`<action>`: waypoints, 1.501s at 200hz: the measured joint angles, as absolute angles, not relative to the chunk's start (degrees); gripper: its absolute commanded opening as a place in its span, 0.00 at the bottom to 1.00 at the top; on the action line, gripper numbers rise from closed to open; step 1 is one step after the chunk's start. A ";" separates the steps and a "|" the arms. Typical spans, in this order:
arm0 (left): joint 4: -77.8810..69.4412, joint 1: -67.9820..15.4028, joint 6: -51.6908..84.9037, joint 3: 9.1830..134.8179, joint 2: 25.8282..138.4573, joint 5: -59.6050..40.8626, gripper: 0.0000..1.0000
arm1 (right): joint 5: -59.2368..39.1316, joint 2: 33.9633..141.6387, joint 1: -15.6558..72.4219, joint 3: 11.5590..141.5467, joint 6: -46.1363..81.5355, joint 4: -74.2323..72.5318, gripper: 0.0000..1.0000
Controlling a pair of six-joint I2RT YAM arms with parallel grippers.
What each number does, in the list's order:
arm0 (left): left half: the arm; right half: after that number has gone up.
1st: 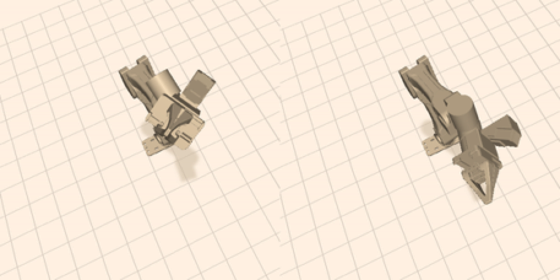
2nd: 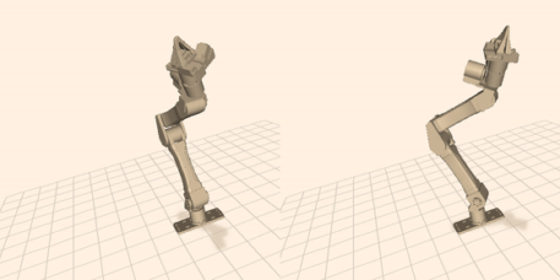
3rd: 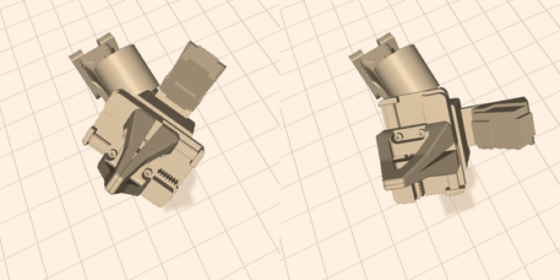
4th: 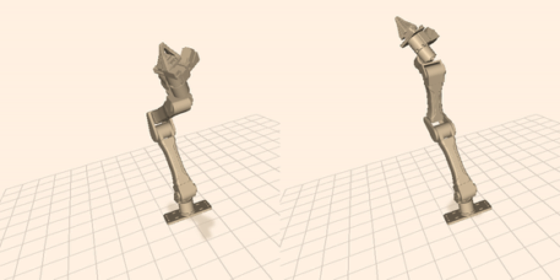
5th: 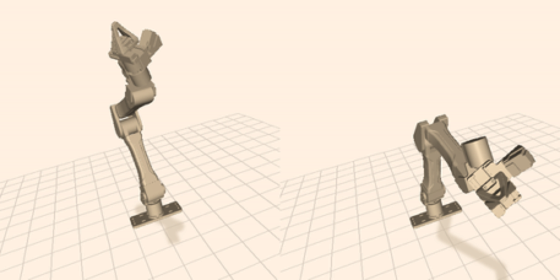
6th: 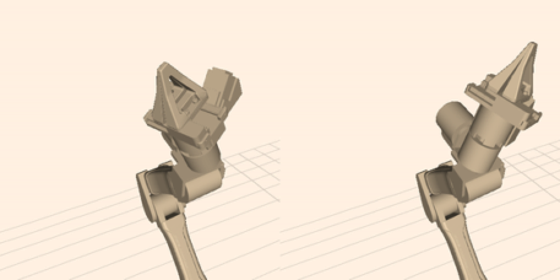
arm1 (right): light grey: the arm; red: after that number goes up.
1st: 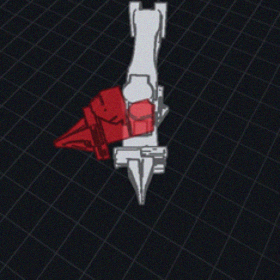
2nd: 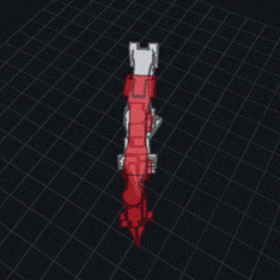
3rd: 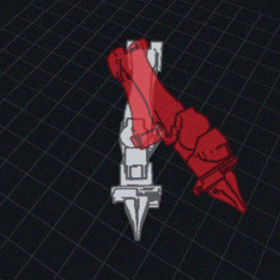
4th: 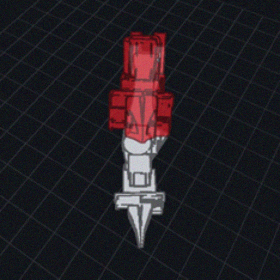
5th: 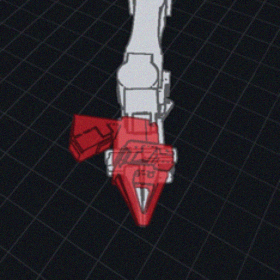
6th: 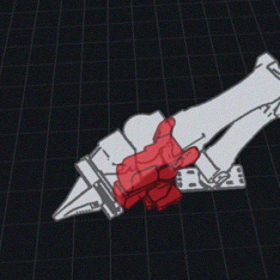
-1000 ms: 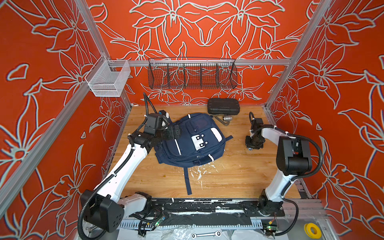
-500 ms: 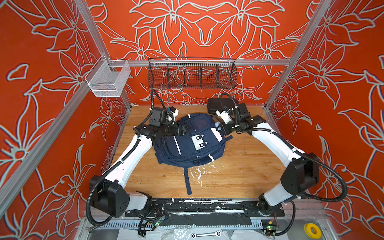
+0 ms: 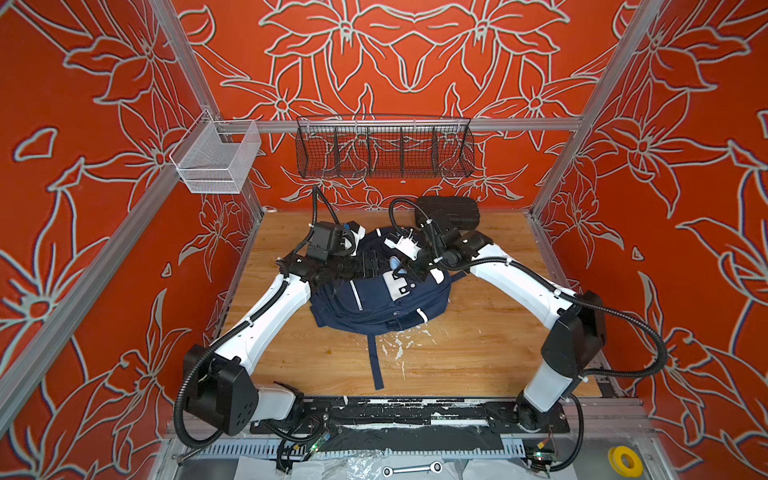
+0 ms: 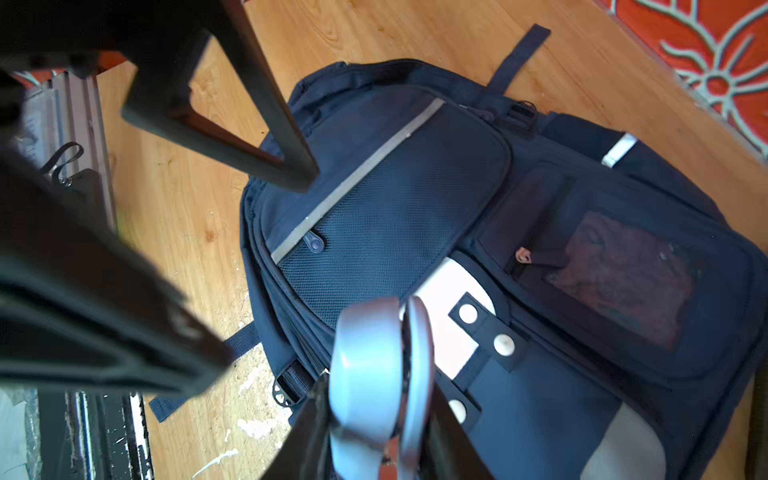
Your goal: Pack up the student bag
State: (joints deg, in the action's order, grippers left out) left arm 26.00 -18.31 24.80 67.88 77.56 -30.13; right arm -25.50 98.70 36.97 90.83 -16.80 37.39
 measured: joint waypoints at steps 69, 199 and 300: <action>18.76 -18.50 32.42 63.61 78.54 -29.45 0.67 | -25.34 99.46 39.70 90.91 -16.25 35.18 0.31; 15.03 -19.14 35.90 63.18 80.34 -30.52 0.24 | -24.25 101.30 41.10 90.91 -12.91 32.71 0.56; 19.99 -2.72 35.64 57.91 68.16 -29.17 0.21 | -15.42 96.97 41.54 81.76 0.95 17.26 0.79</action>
State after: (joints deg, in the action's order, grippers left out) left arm 19.99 -2.72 35.64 57.91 68.16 -29.17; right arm -15.42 96.97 41.54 81.76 0.95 17.26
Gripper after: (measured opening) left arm 0.287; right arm 0.796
